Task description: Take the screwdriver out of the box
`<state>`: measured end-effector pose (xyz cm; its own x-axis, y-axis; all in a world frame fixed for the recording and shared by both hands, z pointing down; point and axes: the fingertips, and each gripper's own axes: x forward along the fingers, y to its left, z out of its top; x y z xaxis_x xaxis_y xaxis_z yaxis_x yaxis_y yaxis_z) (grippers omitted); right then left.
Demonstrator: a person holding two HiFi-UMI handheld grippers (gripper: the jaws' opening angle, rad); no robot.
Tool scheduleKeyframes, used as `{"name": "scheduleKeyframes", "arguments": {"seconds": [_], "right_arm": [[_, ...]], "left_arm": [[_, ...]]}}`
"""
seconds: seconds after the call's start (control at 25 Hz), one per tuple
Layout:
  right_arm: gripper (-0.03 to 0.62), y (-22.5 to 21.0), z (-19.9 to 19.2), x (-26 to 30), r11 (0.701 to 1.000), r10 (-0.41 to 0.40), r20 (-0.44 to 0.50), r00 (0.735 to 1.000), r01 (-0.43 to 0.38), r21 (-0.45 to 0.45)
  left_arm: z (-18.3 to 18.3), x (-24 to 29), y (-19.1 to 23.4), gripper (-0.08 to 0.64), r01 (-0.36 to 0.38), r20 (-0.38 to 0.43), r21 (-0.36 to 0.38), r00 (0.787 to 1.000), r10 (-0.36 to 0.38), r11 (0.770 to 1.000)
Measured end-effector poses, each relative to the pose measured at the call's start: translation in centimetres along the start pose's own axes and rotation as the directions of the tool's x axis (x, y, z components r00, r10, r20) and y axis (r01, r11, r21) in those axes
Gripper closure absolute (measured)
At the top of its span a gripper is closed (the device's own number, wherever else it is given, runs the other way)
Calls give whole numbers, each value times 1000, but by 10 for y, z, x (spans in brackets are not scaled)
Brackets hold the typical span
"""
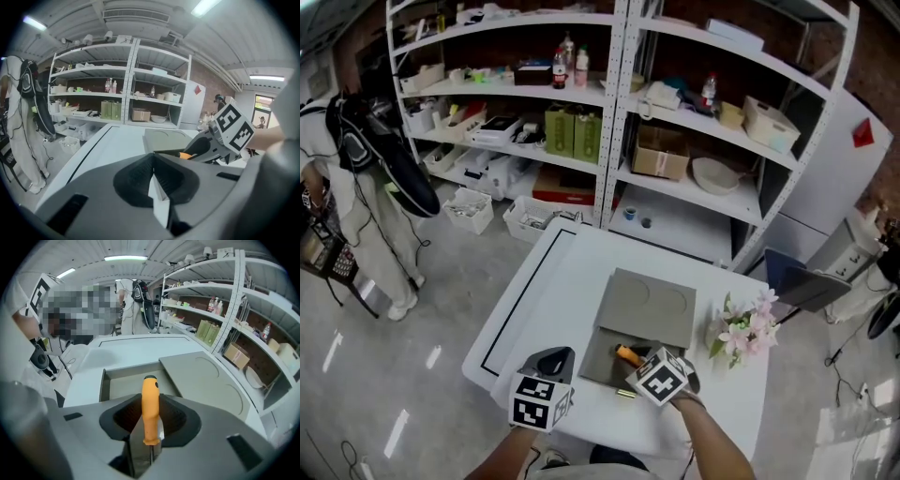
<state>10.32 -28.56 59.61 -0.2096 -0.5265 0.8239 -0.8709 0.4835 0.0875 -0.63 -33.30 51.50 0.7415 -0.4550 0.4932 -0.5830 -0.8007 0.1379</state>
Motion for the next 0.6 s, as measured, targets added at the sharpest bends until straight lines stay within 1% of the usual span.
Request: {"name": "scheduleKeyframes", "arguments": {"seconds": [0.16,0.36,0.48,0.6], "right_arm": [[474,-6,4,-17,997,-60,48,997,58,44],[474,-8,8,-37,988,-122,110,986,110,108],[474,-7,16,-54,979,-170,155,973,149,137],[474,-8,25,-74,967,-216,218,952,179,180]], "left_arm": [[4,-4,-5,555,24,10,16,1000,-24,1000],[2,-12,-11,555,47,16,27,999,-48,999],[1,-19,-13,555,57,22,30,998,-58,998],[2,-24,-15,555,65,32,37,997,-66,997]]}}
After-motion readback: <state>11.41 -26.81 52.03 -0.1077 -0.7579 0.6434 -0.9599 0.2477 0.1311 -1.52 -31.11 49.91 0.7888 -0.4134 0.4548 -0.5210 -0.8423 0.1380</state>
